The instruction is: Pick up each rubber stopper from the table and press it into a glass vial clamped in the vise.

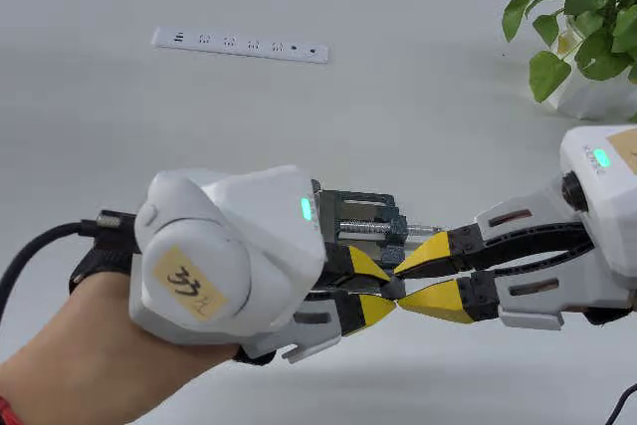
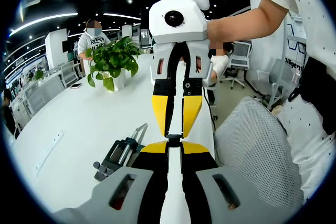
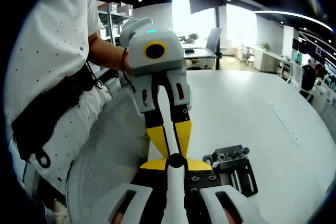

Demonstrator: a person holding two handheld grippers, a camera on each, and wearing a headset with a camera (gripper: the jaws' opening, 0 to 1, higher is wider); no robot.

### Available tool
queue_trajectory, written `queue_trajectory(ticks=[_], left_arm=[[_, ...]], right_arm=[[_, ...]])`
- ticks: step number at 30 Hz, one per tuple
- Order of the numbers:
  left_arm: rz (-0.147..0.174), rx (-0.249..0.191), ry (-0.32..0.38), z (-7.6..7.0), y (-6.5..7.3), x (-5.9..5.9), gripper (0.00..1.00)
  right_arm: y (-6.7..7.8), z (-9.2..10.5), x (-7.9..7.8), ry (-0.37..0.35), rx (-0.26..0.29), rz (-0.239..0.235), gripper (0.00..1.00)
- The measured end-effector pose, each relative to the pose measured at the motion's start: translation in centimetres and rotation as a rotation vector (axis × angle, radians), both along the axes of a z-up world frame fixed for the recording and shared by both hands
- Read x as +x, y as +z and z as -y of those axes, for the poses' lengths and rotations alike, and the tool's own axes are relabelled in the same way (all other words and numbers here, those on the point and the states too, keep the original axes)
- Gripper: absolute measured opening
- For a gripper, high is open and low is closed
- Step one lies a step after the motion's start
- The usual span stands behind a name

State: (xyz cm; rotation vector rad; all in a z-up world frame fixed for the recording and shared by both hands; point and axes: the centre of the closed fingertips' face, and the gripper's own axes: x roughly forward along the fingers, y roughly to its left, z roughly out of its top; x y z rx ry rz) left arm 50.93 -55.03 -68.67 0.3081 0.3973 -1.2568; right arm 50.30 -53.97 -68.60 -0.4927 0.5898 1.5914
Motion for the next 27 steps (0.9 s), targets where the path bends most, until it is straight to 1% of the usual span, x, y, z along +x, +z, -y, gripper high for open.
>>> queue_trajectory(ticks=[2,5,8,11,13,14,16,18,19,23,27], left_arm=[[0.005,-0.009,0.012,-0.5,0.0,0.3,0.07],[0.0,-0.021,0.034,-1.0,0.0,0.5,0.12],[0.0,-0.023,0.058,-1.9,-0.2,0.8,0.14],[-0.005,-0.027,0.097,-3.3,-0.6,1.3,0.16],[-0.006,-0.032,0.116,-4.2,-1.1,1.6,0.19],[-0.006,-0.034,0.134,-4.8,-1.3,1.9,0.21],[-0.008,-0.04,0.158,-5.8,-1.5,2.3,0.24],[-0.005,-0.041,0.178,-6.6,-1.7,2.5,0.26],[-0.009,-0.046,0.192,-7.2,-1.8,2.7,0.27],[-0.011,-0.061,0.23,-8.8,-2.3,3.2,0.35],[-0.015,-0.066,0.253,-10.4,-3.0,3.6,0.4]], right_arm=[[-0.1,-0.2,0.1,0.007,-0.01,-0.003,0.05],[-0.2,-0.3,0.3,0.014,-0.02,-0.011,0.05],[-0.2,-0.5,0.6,0.014,-0.032,-0.008,0.05],[0.0,-0.8,1.5,-0.011,-0.041,-0.006,0.05],[0.0,-1.0,2.1,-0.033,-0.053,0.004,0.05],[0.0,-1.1,2.6,-0.038,-0.06,0.008,0.05],[0.1,-1.6,3.3,-0.059,-0.065,0.013,0.05],[0.0,-2.0,3.8,-0.062,-0.079,0.022,0.05],[-0.1,-2.3,4.2,-0.067,-0.087,0.031,0.05],[-0.4,-3.3,5.6,-0.093,-0.117,0.038,0.05],[-1.4,-4.1,6.9,-0.107,-0.168,0.049,0.05]])
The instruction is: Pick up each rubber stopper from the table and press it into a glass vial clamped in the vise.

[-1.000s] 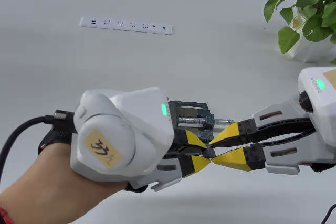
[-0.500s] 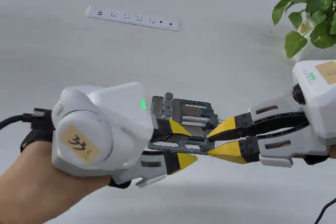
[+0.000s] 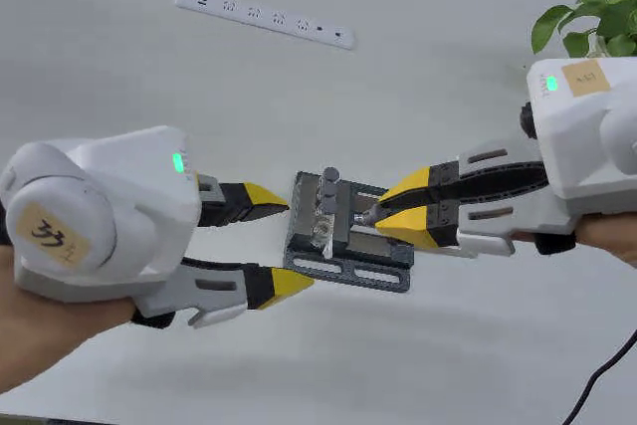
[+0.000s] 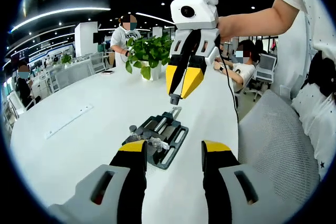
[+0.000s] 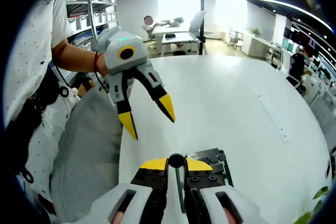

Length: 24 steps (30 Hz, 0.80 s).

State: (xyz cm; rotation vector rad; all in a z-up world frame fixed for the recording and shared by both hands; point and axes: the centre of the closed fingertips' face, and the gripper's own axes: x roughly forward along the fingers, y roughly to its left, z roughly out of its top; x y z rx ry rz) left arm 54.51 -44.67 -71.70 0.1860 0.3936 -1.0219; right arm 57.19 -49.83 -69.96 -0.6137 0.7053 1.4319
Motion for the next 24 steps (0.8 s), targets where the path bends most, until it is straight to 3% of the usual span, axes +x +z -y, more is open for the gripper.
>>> queue_trajectory(ticks=[9,13,19,21,22,24], left_arm=[[-0.002,-0.038,0.033,-2.2,-1.0,0.6,0.58],[-0.01,-0.048,0.024,-2.4,-1.6,0.4,0.68],[0.013,-0.106,-0.005,-2.4,-1.8,0.2,0.83],[0.002,-0.11,-0.009,-2.4,-2.1,0.1,0.86],[0.016,-0.109,-0.022,-2.2,-2.1,-0.1,0.87],[0.012,-0.111,-0.026,-2.2,-2.3,-0.2,0.9]], right_arm=[[-3.0,-1.4,2.1,-0.017,-0.127,-0.011,0.05],[-4.3,-1.8,2.5,-0.012,-0.172,-0.019,0.05],[-6.2,-1.7,3.0,0.014,-0.264,-0.017,0.05],[-6.6,-1.7,3.0,0.019,-0.275,-0.019,0.05],[-6.8,-1.8,3.1,0.019,-0.282,-0.026,0.05],[-7.5,-1.6,3.0,0.025,-0.301,-0.031,0.05]])
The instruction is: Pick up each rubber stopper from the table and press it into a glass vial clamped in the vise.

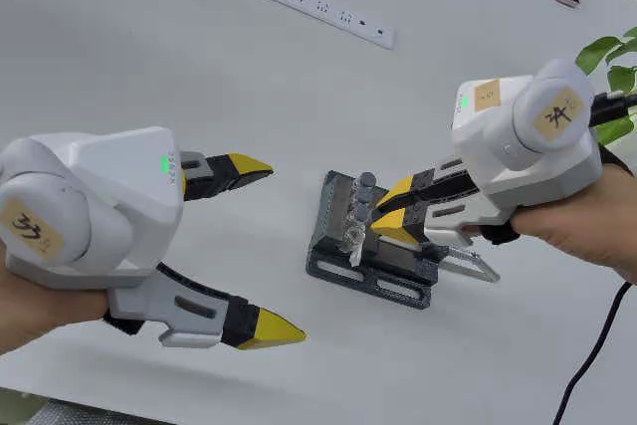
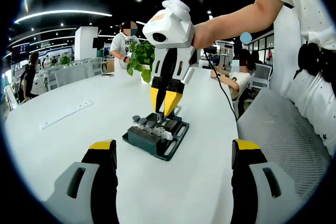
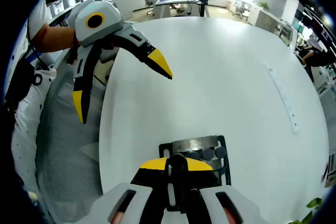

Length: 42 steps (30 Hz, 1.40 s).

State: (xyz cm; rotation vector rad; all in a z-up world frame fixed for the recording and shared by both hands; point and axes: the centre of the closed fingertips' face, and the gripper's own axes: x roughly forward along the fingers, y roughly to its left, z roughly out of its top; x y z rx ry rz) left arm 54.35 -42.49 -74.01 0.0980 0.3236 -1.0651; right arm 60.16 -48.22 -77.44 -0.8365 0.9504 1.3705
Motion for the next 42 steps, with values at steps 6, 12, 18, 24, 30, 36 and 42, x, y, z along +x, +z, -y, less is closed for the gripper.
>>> queue_trajectory(ticks=[6,12,18,24,30,36,42], left_arm=[[-0.004,-0.012,-0.003,-0.1,-0.4,-0.1,0.9],[-0.007,-0.024,0.004,-0.2,-0.6,-0.2,0.9],[-0.01,-0.031,0.007,-0.3,-0.9,-0.4,0.9],[-0.013,-0.035,0.006,-0.3,-1.0,-0.6,0.89],[-0.016,-0.04,0.008,-0.5,-1.2,-0.5,0.88],[-0.016,-0.042,0.008,-0.5,-1.3,-0.5,0.87],[-0.015,-0.045,0.009,-0.4,-1.4,-0.4,0.86]], right_arm=[[-1.3,0.1,0.2,0.015,-0.047,0.001,0.05],[-2.1,0.3,0.0,0.048,-0.091,0.005,0.05],[-2.1,0.3,-0.1,0.053,-0.099,0.005,0.05],[-2.5,0.4,-0.1,0.081,-0.124,0.015,0.05],[-2.6,0.2,-0.1,0.113,-0.145,0.03,0.05],[-2.7,0.0,-0.3,0.143,-0.179,0.066,0.05],[-2.8,0.0,-0.5,0.184,-0.237,0.152,0.04]])
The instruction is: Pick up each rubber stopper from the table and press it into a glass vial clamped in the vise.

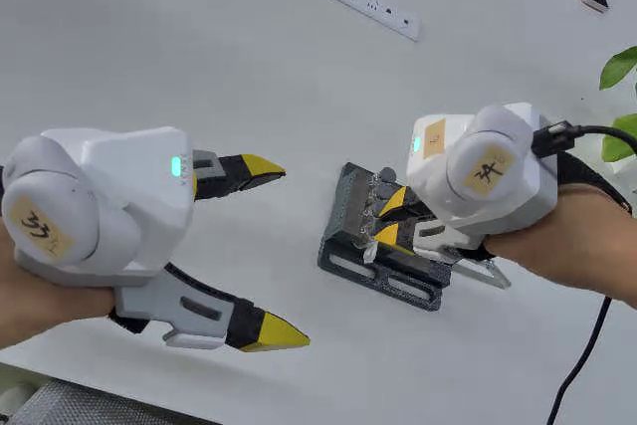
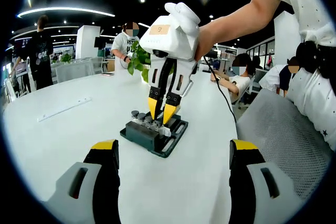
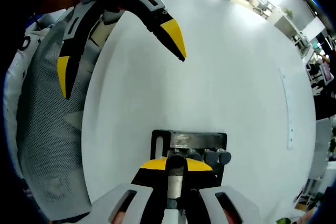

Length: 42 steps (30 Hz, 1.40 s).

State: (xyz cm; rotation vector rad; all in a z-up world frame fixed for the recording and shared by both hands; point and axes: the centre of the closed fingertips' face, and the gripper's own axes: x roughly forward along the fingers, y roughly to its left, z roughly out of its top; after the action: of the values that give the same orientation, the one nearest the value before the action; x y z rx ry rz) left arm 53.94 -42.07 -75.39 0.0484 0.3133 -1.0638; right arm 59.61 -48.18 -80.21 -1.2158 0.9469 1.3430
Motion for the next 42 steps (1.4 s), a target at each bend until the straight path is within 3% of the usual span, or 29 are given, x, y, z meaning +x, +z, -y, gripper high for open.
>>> queue_trajectory(ticks=[3,7,19,26,34,42], left_arm=[[-0.002,0.002,-0.002,0.1,-0.1,0.0,0.86],[-0.002,0.0,-0.006,0.3,0.0,-0.1,0.85],[-0.008,0.004,-0.004,0.4,0.0,-0.1,0.84],[-0.009,0.003,-0.002,0.3,-0.1,-0.1,0.84],[-0.016,-0.001,-0.003,0.5,-0.1,-0.2,0.84],[-0.017,-0.004,-0.003,0.4,-0.1,-0.1,0.84]], right_arm=[[0.0,0.2,0.2,0.013,0.006,-0.014,0.05],[0.0,0.2,0.4,-0.021,0.036,-0.038,0.06],[0.2,0.1,0.3,-0.066,0.076,-0.051,0.1],[2.0,-0.1,0.9,-0.125,0.147,-0.071,0.06],[1.6,0.1,0.6,-0.152,0.159,-0.115,0.0],[1.0,0.0,0.5,-0.147,0.146,-0.127,0.0]])
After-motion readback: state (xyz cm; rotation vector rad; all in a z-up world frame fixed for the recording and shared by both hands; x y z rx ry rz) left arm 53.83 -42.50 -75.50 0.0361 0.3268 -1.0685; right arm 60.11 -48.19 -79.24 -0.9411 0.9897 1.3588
